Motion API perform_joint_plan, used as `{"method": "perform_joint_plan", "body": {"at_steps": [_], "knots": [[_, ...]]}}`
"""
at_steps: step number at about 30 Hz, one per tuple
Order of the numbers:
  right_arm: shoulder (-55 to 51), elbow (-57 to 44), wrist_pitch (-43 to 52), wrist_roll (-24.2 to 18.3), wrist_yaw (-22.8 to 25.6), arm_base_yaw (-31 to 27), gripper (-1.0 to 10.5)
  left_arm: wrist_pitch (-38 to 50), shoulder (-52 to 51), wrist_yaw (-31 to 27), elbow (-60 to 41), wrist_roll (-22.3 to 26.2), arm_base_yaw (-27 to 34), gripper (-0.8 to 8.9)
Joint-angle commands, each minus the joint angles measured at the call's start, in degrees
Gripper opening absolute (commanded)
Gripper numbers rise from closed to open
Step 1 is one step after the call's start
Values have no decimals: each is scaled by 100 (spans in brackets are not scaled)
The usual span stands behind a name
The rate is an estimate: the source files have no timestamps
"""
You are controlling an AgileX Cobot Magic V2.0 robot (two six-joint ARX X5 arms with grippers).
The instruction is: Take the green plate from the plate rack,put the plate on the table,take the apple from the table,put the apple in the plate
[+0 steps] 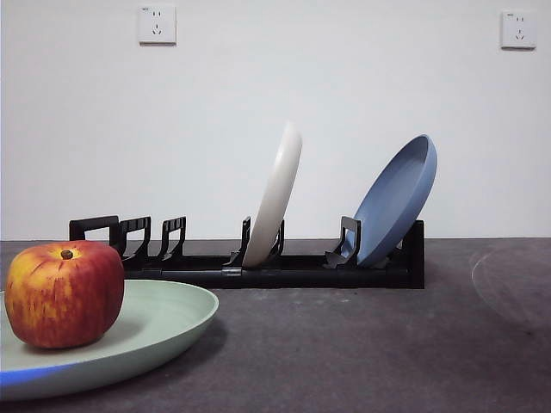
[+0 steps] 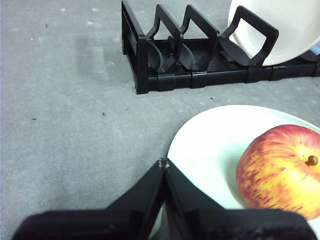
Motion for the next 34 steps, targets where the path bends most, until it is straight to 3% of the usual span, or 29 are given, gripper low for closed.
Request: {"method": "perform_joint_plan", "body": {"at_steps": [1,34], "knots": [[-22,-59,22,70,105,-4,1,48,9,-15,-39,81,13,-4],[-9,-57,39,87,125,-2,1,22,-192,-15,-39,81,13,-4]]}}
